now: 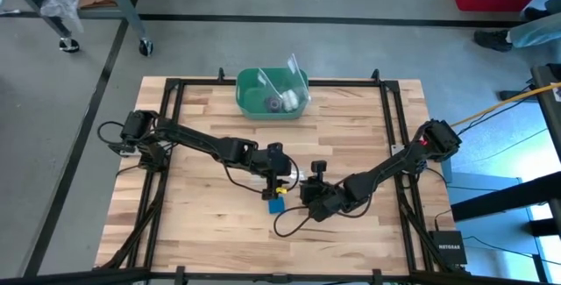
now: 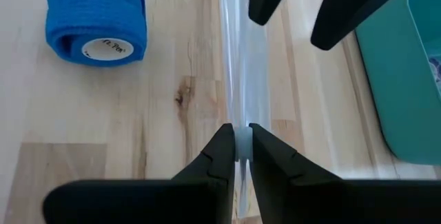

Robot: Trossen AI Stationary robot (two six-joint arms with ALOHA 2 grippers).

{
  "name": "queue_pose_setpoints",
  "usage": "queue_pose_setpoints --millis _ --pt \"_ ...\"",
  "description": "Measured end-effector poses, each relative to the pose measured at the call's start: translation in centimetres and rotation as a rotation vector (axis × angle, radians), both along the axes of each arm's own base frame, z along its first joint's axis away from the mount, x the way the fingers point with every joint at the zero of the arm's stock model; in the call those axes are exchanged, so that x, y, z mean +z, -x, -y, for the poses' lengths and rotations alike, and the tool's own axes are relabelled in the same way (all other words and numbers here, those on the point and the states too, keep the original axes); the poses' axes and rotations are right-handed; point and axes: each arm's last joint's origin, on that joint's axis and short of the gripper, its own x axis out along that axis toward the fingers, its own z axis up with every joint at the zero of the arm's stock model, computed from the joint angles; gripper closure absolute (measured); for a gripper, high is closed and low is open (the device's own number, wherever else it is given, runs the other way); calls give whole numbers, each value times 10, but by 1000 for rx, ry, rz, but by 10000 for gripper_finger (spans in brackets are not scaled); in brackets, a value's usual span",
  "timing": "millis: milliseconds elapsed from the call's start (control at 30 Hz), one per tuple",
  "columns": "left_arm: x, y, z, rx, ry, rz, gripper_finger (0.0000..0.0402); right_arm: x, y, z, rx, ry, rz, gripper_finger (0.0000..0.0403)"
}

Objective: Roll bandage
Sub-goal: Open the transparent zip bag

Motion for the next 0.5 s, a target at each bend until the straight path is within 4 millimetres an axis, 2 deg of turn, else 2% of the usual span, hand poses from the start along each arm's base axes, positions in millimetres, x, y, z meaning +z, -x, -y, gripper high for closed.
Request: queue_pose_setpoints --millis 500 --pt "-5 1 8 -18 1 -16 240 0 0 0 0 0 0 363"
